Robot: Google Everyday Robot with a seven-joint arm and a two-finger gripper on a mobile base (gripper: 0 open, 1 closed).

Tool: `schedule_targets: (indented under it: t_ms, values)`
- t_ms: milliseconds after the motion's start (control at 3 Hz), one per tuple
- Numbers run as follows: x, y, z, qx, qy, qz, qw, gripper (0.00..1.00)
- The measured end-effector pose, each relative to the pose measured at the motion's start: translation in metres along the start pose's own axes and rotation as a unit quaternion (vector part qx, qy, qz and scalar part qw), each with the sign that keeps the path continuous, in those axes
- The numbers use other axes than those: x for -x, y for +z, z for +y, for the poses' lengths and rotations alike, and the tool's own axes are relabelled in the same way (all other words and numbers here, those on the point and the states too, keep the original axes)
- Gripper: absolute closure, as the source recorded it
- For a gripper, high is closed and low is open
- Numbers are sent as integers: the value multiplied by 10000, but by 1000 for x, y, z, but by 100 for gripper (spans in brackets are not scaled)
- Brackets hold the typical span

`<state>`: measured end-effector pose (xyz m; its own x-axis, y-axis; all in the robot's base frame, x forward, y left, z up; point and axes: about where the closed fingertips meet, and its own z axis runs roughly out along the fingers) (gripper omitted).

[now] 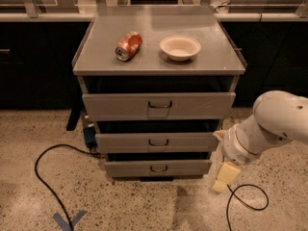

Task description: Open bottom drawer

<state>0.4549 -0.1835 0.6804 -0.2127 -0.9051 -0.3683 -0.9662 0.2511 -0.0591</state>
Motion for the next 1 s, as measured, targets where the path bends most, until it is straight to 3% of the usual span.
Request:
schedule_targets:
  t_ms: [333, 1000]
  values:
    - [-8, 29, -7, -31, 20, -162, 9999, 0]
    - [-45, 127, -64, -364, 620, -338, 9968, 0]
